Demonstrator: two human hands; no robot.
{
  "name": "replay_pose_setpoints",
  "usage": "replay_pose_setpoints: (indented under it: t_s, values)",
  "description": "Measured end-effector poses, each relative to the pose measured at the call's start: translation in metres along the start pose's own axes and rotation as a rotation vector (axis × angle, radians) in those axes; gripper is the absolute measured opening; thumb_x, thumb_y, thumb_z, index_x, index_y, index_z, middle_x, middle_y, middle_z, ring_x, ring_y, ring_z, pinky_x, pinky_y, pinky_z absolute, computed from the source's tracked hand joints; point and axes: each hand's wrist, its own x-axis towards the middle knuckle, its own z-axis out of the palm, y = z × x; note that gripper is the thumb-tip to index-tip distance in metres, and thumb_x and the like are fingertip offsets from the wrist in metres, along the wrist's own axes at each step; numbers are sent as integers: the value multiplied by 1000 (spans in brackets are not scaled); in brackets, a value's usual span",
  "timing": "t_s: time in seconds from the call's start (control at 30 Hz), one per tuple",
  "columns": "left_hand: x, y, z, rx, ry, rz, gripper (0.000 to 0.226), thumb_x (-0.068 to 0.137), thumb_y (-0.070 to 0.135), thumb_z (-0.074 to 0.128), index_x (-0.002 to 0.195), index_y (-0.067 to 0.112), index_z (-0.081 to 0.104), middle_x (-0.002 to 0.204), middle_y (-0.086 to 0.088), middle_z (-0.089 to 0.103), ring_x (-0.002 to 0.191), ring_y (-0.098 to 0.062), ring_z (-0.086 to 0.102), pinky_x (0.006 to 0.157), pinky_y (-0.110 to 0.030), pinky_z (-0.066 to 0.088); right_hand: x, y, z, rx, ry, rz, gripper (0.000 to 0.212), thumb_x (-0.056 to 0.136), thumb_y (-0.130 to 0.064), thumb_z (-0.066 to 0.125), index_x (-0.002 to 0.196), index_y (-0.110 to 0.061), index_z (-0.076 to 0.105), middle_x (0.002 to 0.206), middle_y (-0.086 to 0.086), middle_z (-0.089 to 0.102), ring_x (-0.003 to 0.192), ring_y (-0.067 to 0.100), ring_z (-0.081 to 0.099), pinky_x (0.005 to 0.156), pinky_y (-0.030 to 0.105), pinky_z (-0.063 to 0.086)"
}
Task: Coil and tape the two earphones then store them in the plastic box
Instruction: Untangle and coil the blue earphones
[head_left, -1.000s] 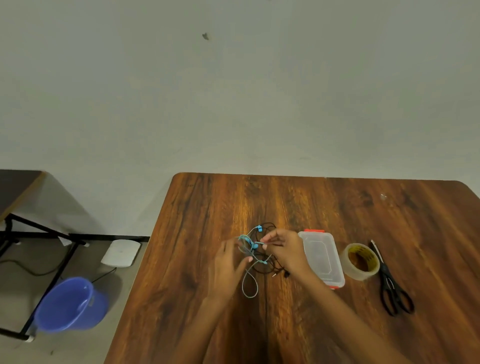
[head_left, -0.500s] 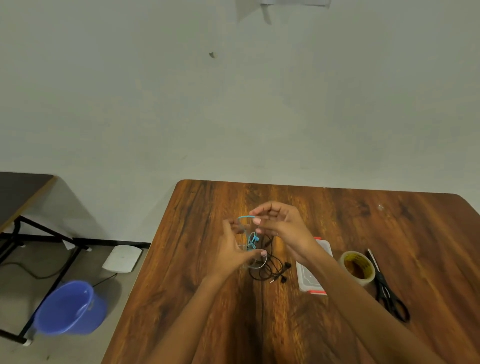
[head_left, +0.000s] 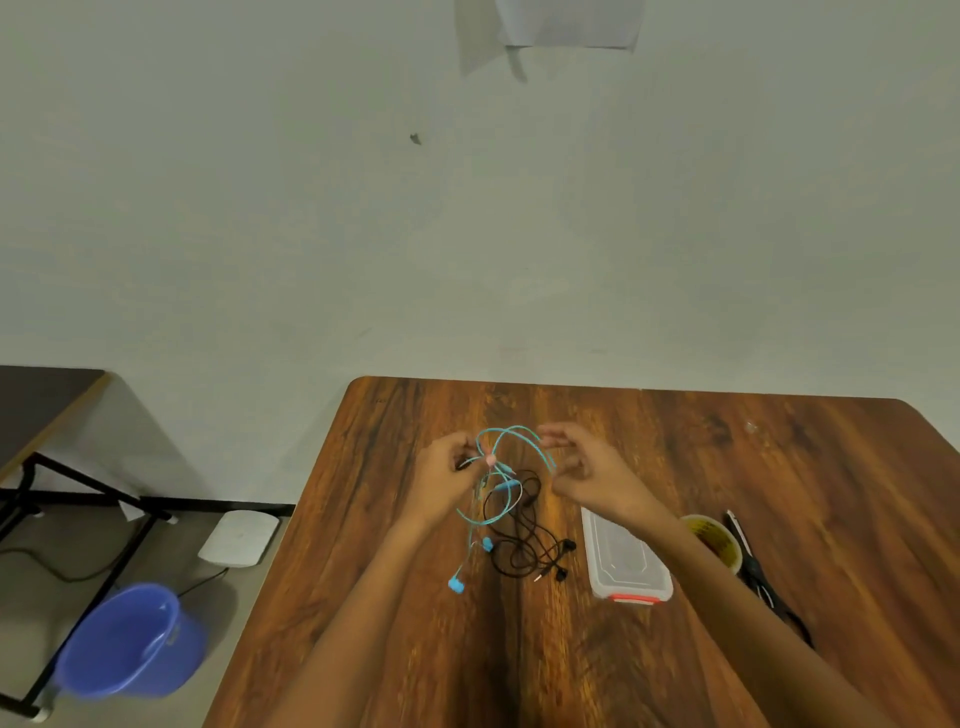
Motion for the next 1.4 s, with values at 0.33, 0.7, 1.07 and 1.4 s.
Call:
replay_pose_setpoints:
  t_s: [0.33,0.7,1.07,1.4]
  values:
    - [-10,16,-2,-235,-42,100,35,67,11,84,96,8,64,94,-4,70,88,-13,66,78,-24,54,30,-9,37,-137,148,-109,9,85,-9,65,88,-1,69,80,15,70,77,27,68,71,43,55]
    - [-28,-36,18,-133,-141,-98,23,75,15,78,97,20,72,97,2,73,92,-9,65,83,-33,53,14,-46,24,384,6,-130,15,93,-7,56,97,1,68,75,9,69,69,16,69,62,27,59]
    - [-40,-57,-14,-49,-212,-133,5,75,8,78,80,7,76,73,-7,74,69,-14,67,67,-25,52,-21,-10,-8,231,150,-69,13,92,-4,56,97,-1,68,75,6,70,67,11,70,61,19,56]
    - [-93,-45,29,116,-304,-116,4,74,4,77,78,6,76,77,-12,74,73,-25,70,70,-34,55,-79,50,13,-47,42,-11,12,87,7,57,94,5,67,76,8,68,63,4,65,65,11,50]
